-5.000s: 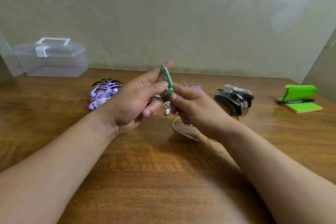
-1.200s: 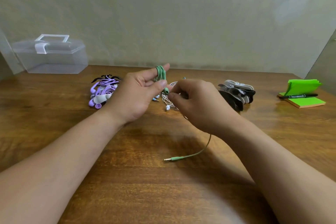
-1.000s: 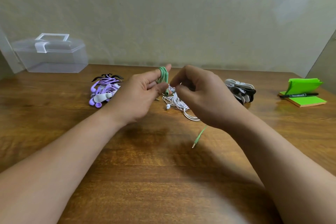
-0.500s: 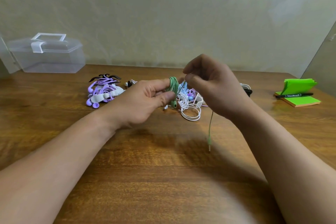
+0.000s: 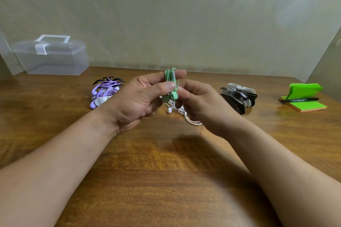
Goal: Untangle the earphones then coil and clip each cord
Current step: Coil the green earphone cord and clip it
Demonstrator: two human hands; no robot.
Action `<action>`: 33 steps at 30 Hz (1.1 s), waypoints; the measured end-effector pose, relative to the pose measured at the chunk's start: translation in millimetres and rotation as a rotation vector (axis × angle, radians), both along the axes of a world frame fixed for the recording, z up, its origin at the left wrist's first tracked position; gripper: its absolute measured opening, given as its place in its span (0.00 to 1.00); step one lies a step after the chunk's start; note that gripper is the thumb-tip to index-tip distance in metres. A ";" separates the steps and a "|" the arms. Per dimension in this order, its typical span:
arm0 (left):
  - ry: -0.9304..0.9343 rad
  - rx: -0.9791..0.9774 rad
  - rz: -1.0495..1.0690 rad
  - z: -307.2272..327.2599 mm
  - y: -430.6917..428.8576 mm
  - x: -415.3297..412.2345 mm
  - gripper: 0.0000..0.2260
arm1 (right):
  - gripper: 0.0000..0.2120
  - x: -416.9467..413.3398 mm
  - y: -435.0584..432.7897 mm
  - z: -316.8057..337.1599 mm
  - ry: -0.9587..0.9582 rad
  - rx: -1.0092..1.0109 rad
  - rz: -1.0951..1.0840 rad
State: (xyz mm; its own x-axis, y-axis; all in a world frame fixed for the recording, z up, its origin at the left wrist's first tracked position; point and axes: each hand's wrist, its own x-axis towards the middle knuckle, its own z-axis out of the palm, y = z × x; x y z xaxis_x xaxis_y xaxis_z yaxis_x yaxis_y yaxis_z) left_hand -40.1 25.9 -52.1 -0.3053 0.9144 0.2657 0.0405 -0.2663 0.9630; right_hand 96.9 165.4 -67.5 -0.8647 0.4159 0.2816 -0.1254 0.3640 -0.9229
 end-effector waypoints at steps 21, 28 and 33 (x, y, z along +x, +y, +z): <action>0.647 -0.155 0.016 -7.7 1.7 -3.2 0.11 | 0.05 19.5 1.2 30.0 0.022 0.486 -0.238; 0.340 -0.112 -0.152 -0.2 -5.1 6.6 0.13 | 0.04 20.2 15.6 32.9 0.124 0.319 -0.138; 0.207 -0.094 -0.275 -1.4 -5.1 2.0 0.10 | 0.06 16.6 19.0 24.0 0.087 -0.011 0.059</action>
